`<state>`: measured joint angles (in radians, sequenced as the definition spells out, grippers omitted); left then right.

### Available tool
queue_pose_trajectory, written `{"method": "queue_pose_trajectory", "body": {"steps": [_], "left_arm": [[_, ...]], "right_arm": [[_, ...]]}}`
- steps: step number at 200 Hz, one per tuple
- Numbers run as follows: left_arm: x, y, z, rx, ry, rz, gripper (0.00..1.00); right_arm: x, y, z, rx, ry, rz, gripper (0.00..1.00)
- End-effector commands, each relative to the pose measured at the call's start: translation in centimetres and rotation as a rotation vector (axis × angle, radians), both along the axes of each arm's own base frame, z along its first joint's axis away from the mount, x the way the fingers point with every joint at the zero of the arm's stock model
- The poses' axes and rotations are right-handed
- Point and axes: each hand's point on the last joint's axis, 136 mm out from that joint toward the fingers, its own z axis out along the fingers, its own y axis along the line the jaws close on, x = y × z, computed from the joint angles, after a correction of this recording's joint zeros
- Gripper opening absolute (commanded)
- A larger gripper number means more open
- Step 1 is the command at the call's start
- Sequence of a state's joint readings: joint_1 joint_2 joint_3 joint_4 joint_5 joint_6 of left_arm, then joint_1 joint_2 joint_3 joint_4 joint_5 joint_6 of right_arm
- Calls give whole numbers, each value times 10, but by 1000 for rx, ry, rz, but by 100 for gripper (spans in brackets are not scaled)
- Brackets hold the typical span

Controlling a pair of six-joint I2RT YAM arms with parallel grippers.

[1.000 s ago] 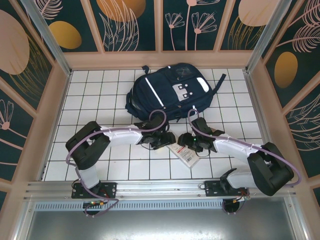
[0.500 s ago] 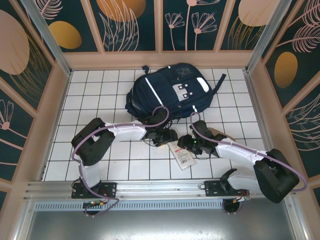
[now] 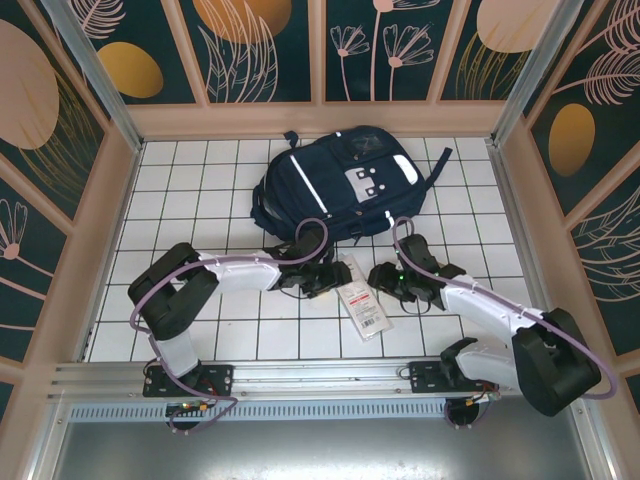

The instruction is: Pack the student bag

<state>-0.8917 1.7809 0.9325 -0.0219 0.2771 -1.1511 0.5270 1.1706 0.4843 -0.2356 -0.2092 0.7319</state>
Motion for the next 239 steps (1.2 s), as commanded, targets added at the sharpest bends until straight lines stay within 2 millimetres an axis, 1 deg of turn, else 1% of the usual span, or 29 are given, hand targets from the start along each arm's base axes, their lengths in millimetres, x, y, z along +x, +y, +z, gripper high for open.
{"method": "queue_pose_trajectory", "body": {"steps": [1, 13, 24, 34, 45, 57, 67, 85, 95, 107, 124, 152, 169, 183, 195, 206, 215, 225, 239], "left_arm": [[-14, -7, -7, -26, 47, -1, 66], [-17, -9, -10, -40, 55, 0, 66], [-17, -12, -12, -59, 62, -1, 66], [-17, -15, -15, -69, 65, 0, 66], [-16, -18, -14, -89, 61, 1, 65], [-14, -22, -10, -115, 50, 4, 65], [-11, -25, -5, -145, 34, 10, 61], [-8, -30, 9, -221, 7, 19, 58], [-8, -31, 16, -256, -8, 28, 54], [-6, -31, 26, -290, -37, 40, 51], [-6, -29, 31, -307, -58, 35, 47], [-10, -39, 22, -322, -25, -5, 42], [-13, -43, 19, -345, -8, -8, 27], [-11, -40, 22, -344, -18, 3, 24], [-10, -38, 26, -328, -36, 7, 17], [-9, -36, 28, -312, -48, 3, 14], [-8, -35, 29, -299, -54, 1, 7], [-7, -34, 30, -290, -58, 3, 2], [-6, -31, 37, -281, -78, 9, 0]], "right_arm": [[-13, 5, -15, 32, 46, 49, 46], [-17, 10, -18, 53, 52, 55, 45], [-19, 13, -19, 78, 61, 49, 41], [-27, 23, -20, 106, 74, 75, 36], [-33, 32, -20, 123, 82, 95, 33], [-37, 39, -18, 136, 87, 106, 29], [-39, 45, -14, 164, 85, 114, 25], [-42, 51, -8, 203, 87, 112, 24], [-42, 51, -7, 202, 84, 108, 24], [-41, 48, -7, 190, 76, 100, 24], [-40, 43, -10, 165, 75, 90, 24], [-40, 42, -14, 159, 84, 88, 24], [-38, 41, -13, 148, 82, 86, 24], [-37, 39, -11, 140, 76, 84, 24], [-35, 37, -8, 134, 66, 79, 25], [-34, 33, -5, 131, 58, 69, 25], [-32, 30, -3, 128, 52, 60, 25], [-29, 27, 2, 128, 42, 51, 25], [-21, 21, 14, 104, 12, 38, 26]]}}
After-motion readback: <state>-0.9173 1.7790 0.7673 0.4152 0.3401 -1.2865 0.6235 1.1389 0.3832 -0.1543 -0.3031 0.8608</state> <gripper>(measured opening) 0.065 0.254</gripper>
